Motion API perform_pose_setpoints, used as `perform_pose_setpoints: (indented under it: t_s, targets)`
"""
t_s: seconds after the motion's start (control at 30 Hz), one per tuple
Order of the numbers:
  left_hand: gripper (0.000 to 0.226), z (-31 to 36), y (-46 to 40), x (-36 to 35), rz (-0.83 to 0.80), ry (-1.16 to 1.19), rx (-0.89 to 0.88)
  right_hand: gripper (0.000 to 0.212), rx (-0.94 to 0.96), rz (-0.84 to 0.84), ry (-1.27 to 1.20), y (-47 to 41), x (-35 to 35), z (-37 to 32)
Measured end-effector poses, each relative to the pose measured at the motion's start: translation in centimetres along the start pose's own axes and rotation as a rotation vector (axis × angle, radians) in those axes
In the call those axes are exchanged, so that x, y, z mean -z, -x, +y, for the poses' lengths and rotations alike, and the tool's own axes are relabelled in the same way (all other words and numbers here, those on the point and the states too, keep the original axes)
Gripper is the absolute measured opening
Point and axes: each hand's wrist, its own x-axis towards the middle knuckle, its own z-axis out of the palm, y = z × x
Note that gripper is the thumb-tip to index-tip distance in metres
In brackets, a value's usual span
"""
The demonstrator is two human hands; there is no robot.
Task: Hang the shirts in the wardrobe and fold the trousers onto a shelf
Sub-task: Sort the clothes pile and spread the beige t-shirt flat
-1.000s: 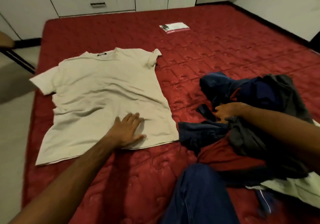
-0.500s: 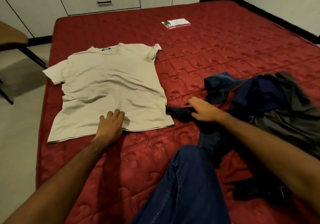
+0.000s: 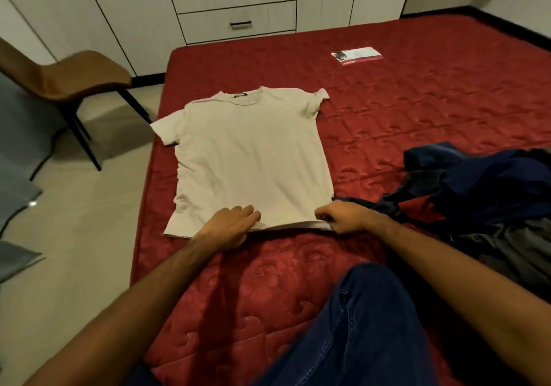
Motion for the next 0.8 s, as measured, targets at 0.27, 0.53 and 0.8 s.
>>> perform_pose_setpoints:
  t_s: [0.27, 0.53, 0.8]
  targets:
    - [0.054, -3.8, 5.5, -3.4, 0.009, -0.185, 0.397, 0.075, -0.239, -0.01, 0.206, 2.0, -0.8, 1.1]
    - [0.032, -8.5, 7.7, -3.6, -0.052, -0.179, 0.533, 0.033, -0.647, -0.767, 0.239, 4.8, 4.0, -1.0]
    - [0.03, -8.8, 10.4, -2.9, -0.106, -0.228, 0.341, 0.058, -0.032, 0.059, 0.295, -0.5, -1.2, -5.4]
